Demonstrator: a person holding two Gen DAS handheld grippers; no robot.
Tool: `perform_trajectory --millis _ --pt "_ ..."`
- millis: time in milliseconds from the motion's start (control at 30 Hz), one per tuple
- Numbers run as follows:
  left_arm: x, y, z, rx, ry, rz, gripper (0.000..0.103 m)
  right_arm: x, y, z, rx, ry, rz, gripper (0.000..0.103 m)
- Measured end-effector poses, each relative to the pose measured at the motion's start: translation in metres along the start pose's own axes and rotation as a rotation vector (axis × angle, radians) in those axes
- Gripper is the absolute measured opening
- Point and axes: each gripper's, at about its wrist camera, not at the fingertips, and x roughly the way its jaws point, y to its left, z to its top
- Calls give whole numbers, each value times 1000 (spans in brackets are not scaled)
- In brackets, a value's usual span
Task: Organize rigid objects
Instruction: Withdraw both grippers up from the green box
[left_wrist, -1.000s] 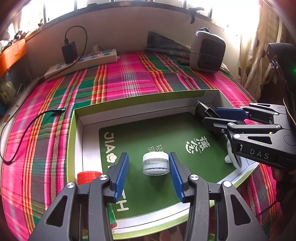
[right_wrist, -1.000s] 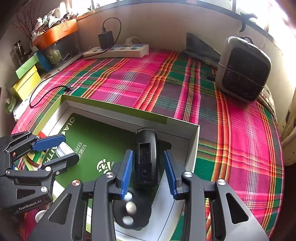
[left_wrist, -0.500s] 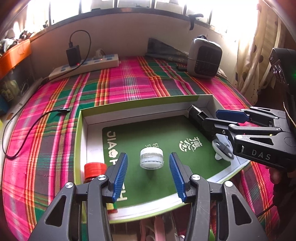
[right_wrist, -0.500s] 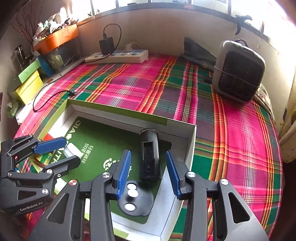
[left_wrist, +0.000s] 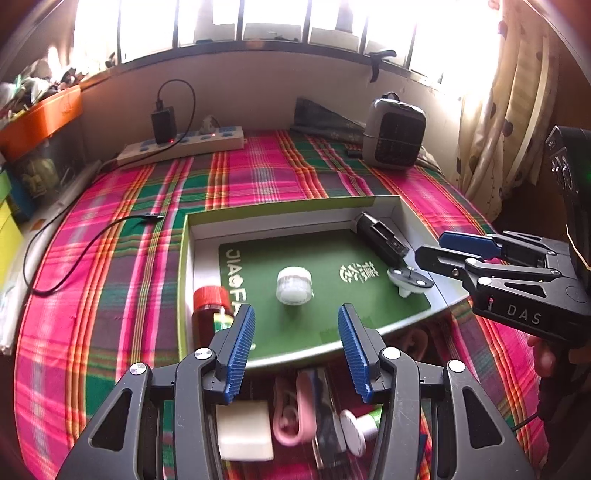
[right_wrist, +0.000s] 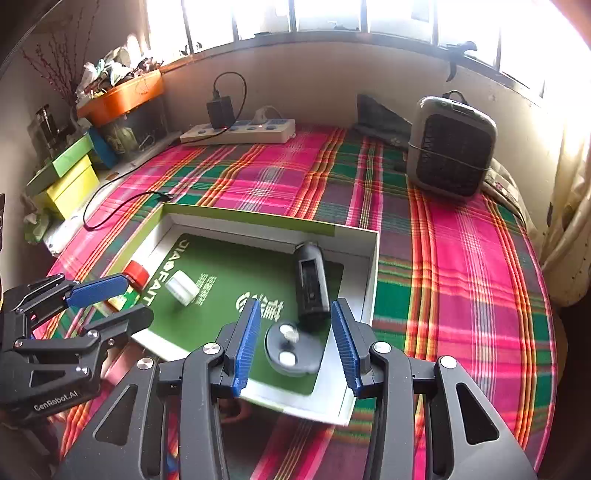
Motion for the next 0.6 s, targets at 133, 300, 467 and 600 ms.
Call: perform_trajectory --millis 133,300,467,600 --pt "-9 4 -10 -15 -4 2 47 -9 3 -11 13 -9 4 41" --pt "-22 10 -23 -36 -26 15 47 -21 8 -25 33 -22 9 41" --pt "-37 19 -38 -55 -54 54 47 -32 18 -42 31 -33 -7 42" --pt "-46 28 -51 -76 -58 65 47 -38 29 -61 58 -29 -7 42"
